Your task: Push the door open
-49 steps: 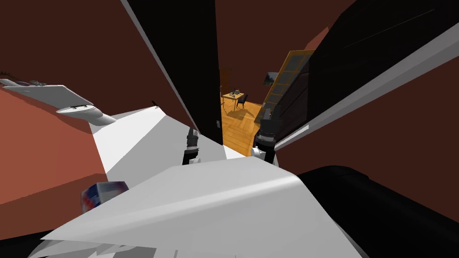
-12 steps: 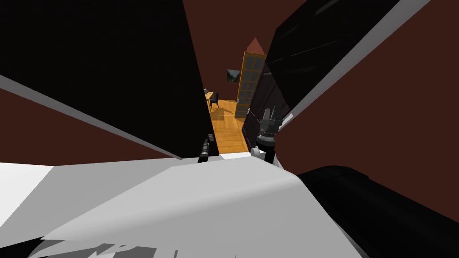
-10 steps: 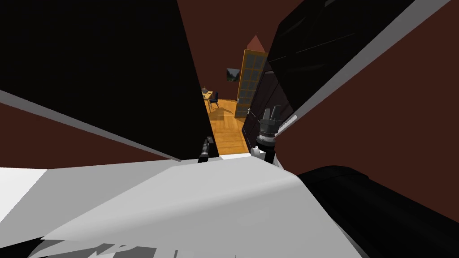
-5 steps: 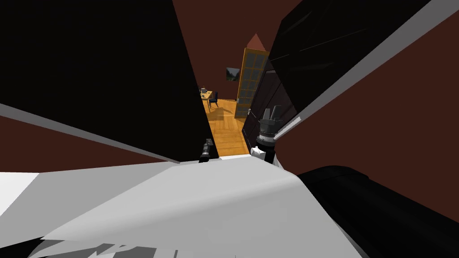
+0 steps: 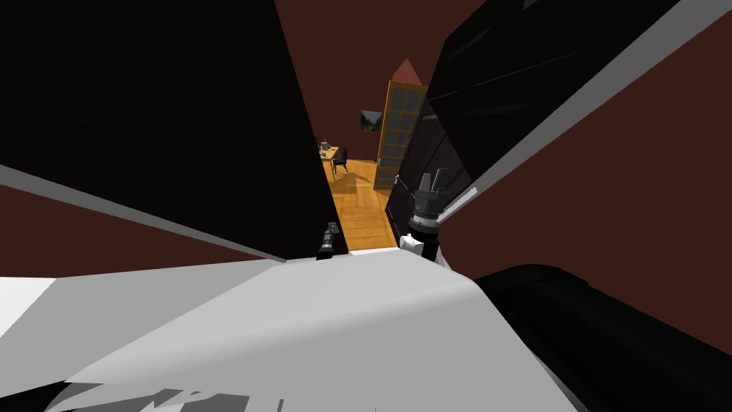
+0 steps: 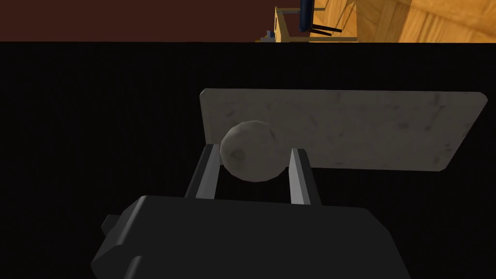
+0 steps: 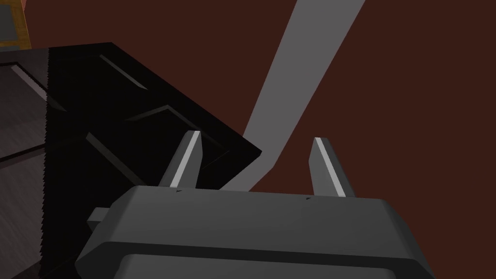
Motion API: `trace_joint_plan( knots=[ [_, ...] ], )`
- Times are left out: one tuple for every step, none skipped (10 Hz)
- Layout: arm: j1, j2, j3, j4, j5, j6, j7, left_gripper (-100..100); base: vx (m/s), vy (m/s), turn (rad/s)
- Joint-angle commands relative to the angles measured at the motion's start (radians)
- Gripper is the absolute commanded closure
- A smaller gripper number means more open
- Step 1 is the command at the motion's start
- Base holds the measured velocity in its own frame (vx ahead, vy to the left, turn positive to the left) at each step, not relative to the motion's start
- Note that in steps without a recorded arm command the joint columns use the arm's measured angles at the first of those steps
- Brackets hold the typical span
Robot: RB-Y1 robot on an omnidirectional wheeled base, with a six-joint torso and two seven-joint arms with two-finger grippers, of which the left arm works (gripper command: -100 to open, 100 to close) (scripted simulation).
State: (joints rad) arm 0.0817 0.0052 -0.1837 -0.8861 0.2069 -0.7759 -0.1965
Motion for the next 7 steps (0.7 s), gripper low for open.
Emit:
trace_joint_plan(
  knots=[
    [-0.02,0.017,0.02,0.02,0.009,-0.011,-0.003,100,0.19,-0.051,0.053],
    [-0.021,0.023,0.027,0.02,0.013,-0.01,-0.004,100,0.177,-0.053,0.039],
    [-0.023,0.03,0.035,0.02,0.017,-0.01,-0.006,100,0.172,-0.062,0.034],
    [-0.024,0.037,0.044,0.021,0.021,-0.009,-0.008,100,0.182,-0.052,0.048],
    [-0.025,0.043,0.053,0.021,0.026,-0.008,-0.01,100,0.186,-0.021,0.102],
    [-0.027,0.049,0.063,0.022,0.031,-0.007,-0.012,100,0.183,-0.016,0.069],
    [-0.025,0.043,0.05,0.016,0.029,0.002,-0.011,-100,-0.041,-0.023,0.047]
  ],
)
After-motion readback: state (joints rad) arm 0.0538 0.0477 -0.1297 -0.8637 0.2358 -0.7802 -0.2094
